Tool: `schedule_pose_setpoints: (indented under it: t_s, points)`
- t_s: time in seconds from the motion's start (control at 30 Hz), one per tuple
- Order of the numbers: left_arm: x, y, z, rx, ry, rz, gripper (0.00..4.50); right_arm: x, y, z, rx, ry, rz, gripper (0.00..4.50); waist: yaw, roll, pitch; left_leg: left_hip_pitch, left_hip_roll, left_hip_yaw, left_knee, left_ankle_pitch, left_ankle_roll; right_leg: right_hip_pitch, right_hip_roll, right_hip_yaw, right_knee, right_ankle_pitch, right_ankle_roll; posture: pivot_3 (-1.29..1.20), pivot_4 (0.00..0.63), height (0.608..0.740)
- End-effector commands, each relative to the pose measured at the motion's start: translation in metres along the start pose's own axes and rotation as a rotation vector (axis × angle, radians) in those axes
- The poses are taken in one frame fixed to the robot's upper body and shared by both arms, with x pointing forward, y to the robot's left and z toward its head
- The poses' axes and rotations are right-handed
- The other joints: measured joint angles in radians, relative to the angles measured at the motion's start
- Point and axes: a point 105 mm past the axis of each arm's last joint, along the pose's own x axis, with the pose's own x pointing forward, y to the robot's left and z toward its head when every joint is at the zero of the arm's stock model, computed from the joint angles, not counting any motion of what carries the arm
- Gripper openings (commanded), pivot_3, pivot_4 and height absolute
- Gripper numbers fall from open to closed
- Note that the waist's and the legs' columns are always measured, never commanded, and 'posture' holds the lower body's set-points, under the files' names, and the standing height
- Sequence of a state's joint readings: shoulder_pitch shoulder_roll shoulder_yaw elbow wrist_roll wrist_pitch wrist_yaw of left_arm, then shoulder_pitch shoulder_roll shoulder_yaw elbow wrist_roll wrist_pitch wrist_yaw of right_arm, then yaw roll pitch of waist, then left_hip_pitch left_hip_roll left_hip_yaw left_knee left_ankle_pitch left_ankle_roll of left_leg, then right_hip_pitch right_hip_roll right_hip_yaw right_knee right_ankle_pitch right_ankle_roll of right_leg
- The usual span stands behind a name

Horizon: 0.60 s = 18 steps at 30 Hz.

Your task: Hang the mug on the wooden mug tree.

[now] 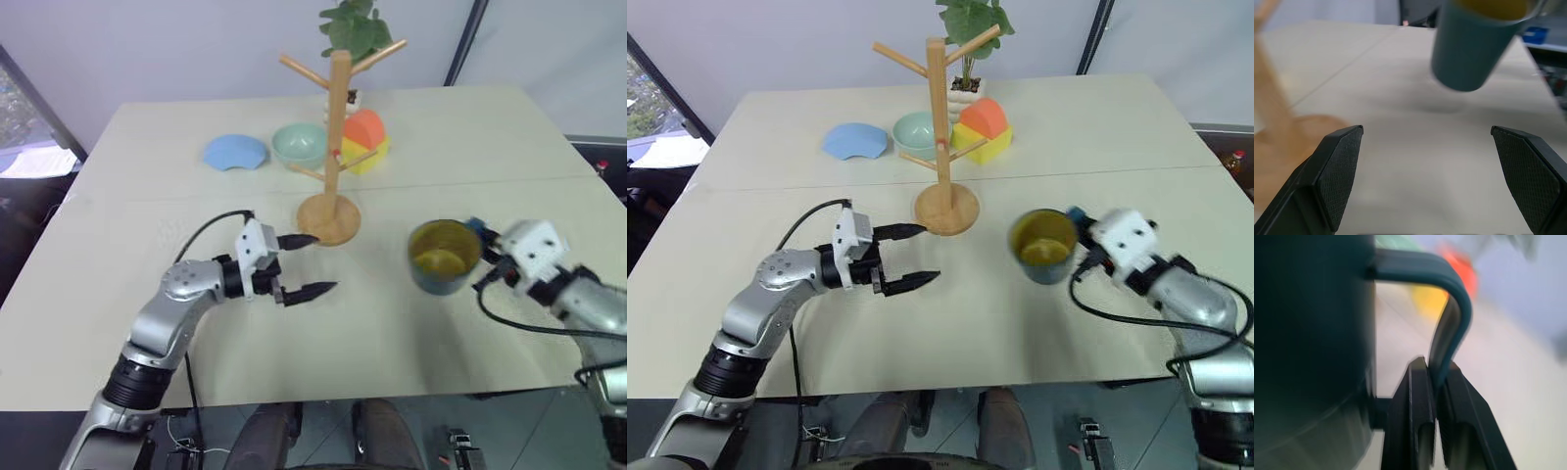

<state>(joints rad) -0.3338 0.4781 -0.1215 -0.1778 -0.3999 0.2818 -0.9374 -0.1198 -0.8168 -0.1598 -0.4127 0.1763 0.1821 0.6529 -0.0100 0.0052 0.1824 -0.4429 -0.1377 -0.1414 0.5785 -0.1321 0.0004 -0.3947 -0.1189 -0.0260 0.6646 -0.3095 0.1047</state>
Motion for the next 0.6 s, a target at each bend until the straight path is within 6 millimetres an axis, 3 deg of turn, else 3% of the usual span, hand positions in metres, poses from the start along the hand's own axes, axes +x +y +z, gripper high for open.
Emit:
schedule_pose_setpoints:
  t_s: [0.03,0.17,0.27,0.6]
  points:
    - [-0.017,0.024,0.015,0.081,-0.024,0.097,4.50,0.029,0.007,0.051,-0.218,-0.068,0.114,0.07,-0.001,-0.001,0.000,0.000,0.000,0.000,0.000,0.000,0.000,0.000,0.000,0.000,0.000,0.000,0.000,0.00,0.150,0.740]
    - [-0.033,0.037,0.026,0.109,-0.044,0.163,4.50,0.058,-0.004,0.081,-0.274,-0.069,0.094,0.07,0.002,-0.002,0.001,-0.002,-0.001,0.000,0.000,0.000,0.000,-0.003,0.000,0.000,0.000,0.000,0.000,0.00,0.150,0.740]
    - [-0.040,0.040,0.029,0.114,-0.047,0.192,4.50,0.068,-0.005,0.092,-0.286,-0.065,0.097,0.07,0.006,-0.003,0.001,-0.004,-0.002,-0.001,-0.002,0.000,0.002,-0.005,0.000,0.000,-0.001,0.001,0.003,0.00,0.150,0.740]
    - [-0.050,0.045,0.032,0.116,-0.057,0.246,4.50,0.085,-0.008,0.107,-0.269,-0.023,0.085,0.07,-0.002,-0.003,0.001,-0.004,-0.003,-0.001,0.000,0.000,0.004,-0.005,-0.001,0.000,0.000,0.002,0.004,0.00,0.150,0.740]
